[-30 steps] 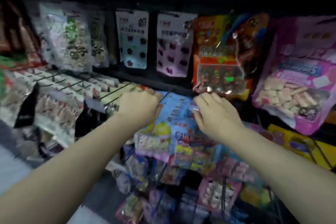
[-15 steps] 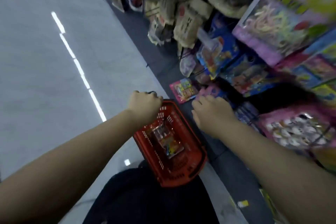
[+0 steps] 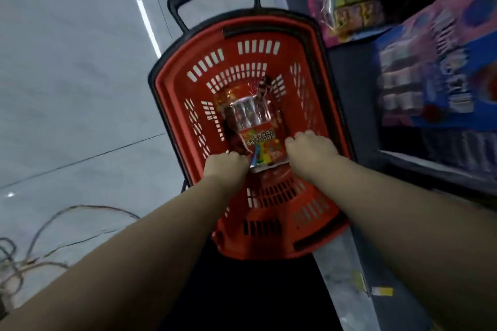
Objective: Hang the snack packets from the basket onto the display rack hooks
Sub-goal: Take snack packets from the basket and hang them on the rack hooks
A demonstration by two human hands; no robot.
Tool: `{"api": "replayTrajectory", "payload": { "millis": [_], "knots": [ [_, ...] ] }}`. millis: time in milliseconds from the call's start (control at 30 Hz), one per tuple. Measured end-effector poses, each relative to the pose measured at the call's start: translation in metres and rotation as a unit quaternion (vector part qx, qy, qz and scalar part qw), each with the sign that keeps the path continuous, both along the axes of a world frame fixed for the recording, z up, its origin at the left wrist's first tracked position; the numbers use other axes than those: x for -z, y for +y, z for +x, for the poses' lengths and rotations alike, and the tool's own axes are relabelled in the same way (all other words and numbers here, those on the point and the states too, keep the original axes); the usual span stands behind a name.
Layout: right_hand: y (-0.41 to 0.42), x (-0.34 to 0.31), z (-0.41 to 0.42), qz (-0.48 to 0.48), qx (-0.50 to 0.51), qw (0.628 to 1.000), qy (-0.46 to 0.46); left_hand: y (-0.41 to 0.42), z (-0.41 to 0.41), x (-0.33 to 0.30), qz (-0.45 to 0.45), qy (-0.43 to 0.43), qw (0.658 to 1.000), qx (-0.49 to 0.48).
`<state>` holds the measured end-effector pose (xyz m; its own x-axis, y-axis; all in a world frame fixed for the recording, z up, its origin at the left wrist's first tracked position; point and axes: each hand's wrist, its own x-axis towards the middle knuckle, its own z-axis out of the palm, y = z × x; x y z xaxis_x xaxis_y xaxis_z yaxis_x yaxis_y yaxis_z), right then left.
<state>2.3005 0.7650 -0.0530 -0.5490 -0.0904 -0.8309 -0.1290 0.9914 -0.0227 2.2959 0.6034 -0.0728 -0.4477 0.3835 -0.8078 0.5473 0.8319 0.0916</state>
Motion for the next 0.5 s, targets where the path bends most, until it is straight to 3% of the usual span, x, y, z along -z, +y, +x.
{"api": "replayTrajectory", "payload": {
  "millis": [233,367,500],
  "knots": [
    [-0.010,0.170,-0.005,0.034,0.085,0.994,-0.059,0.016,-0.014,0.170,-0.051,-0.038,0.993,-0.104],
    [-0.019,0.212,0.020,0.050,0.187,0.975,-0.108,0.035,-0.040,0.209,-0.016,0.072,0.995,0.071],
    [-0.021,0.222,0.037,0.026,0.304,0.941,-0.148,0.065,-0.070,0.222,0.095,0.132,0.960,0.229]
  ]
}}
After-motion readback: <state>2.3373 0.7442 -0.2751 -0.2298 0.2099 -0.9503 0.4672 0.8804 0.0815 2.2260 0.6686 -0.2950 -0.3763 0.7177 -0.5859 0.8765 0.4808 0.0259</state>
